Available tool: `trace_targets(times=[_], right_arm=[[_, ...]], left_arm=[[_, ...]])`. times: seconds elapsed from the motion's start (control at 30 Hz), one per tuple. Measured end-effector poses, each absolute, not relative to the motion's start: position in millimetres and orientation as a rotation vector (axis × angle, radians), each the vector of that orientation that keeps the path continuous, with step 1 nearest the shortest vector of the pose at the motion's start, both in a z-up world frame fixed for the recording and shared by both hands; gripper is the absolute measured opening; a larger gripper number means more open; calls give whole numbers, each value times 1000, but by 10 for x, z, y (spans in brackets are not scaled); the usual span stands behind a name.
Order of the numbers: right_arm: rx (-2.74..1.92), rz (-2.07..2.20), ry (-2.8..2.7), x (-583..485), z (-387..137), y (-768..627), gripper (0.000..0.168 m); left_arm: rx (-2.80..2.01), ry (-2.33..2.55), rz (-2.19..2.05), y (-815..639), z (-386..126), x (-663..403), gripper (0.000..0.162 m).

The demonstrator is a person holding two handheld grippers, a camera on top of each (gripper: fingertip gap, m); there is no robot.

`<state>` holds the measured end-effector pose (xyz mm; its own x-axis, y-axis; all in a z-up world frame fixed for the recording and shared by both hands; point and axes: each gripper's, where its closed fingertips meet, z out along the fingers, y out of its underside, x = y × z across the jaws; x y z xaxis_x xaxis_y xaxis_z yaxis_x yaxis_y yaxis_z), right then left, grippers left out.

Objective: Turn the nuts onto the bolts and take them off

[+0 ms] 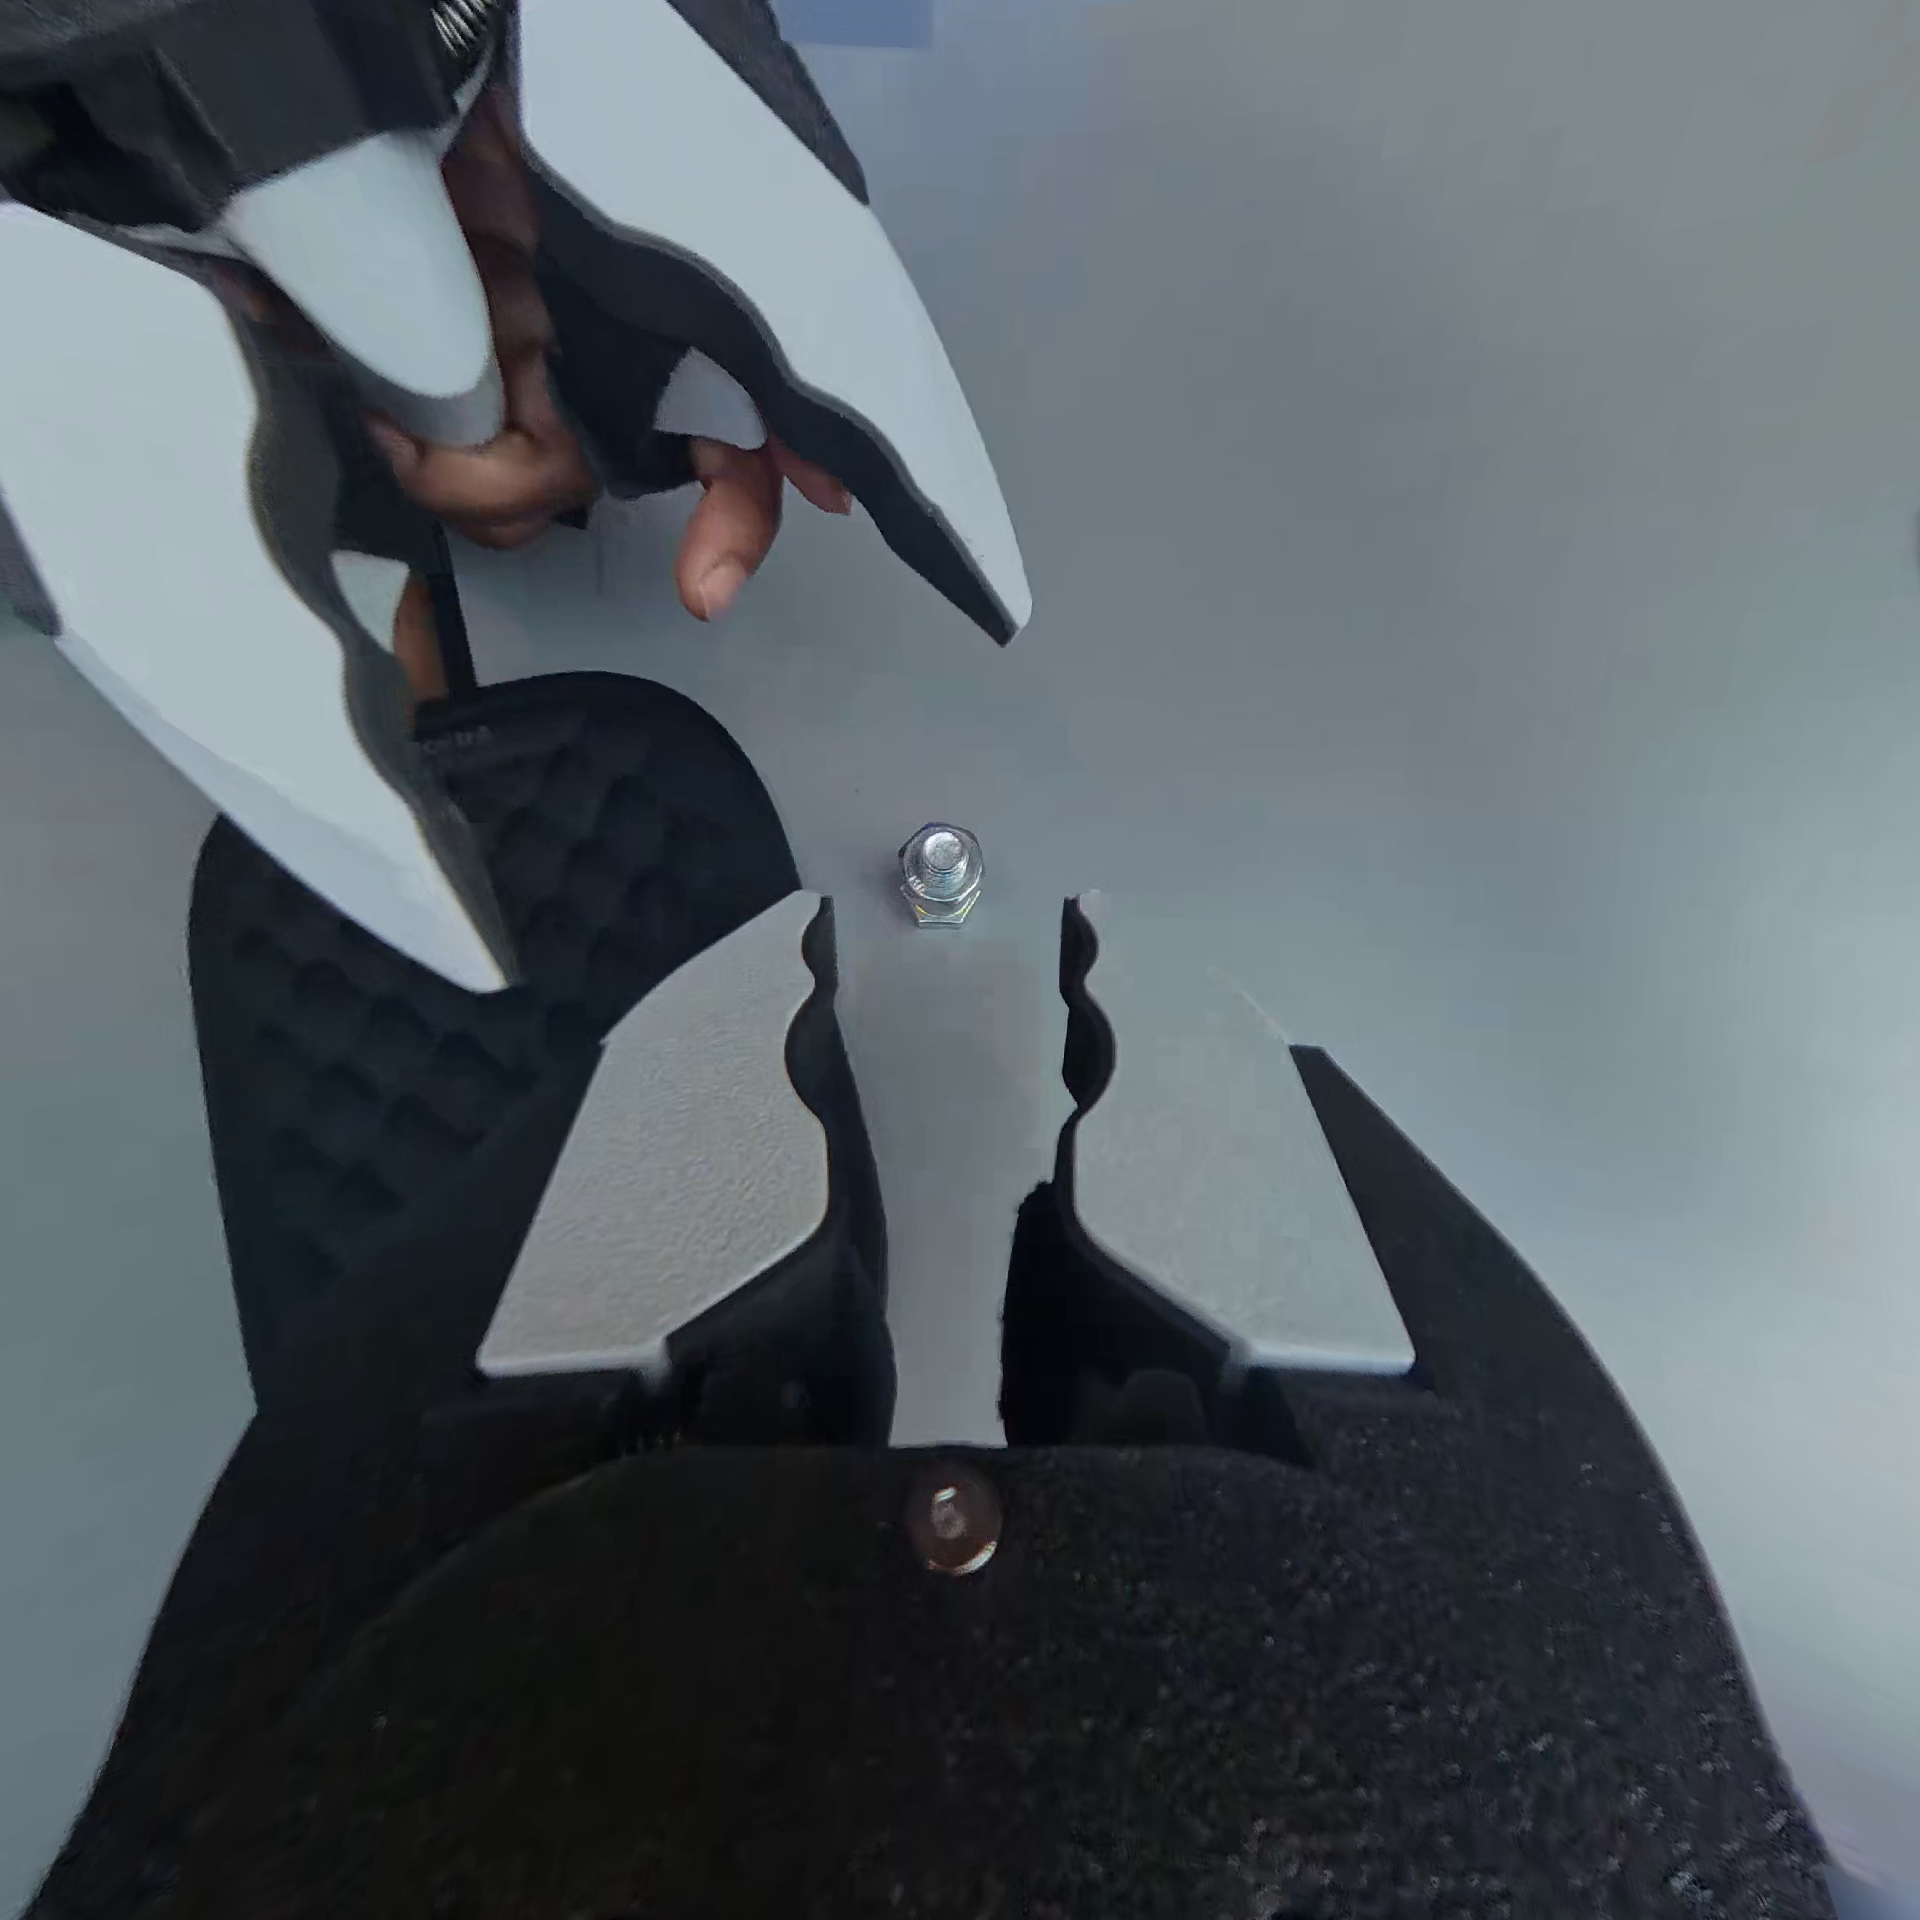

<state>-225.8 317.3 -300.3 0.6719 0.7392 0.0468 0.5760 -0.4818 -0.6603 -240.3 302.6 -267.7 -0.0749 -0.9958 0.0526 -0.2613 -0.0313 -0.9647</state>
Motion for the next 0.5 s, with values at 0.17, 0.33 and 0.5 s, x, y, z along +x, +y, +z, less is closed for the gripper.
trace_targets(times=[0.17,0.33,0.5], right_arm=[[-2277,289,-1087,-2338,-3223,3285,34],[-2275,256,-1126,-2333,-3263,3310,16],[-2207,354,-1064,-2313,-2843,3232,16]], left_arm=[[-1400,1463,-1132,3041,-2736,-2407,83],[-1401,1453,-1115,3069,-2733,-2411,83],[-1373,1347,-1092,3150,-2627,-2380,75]])
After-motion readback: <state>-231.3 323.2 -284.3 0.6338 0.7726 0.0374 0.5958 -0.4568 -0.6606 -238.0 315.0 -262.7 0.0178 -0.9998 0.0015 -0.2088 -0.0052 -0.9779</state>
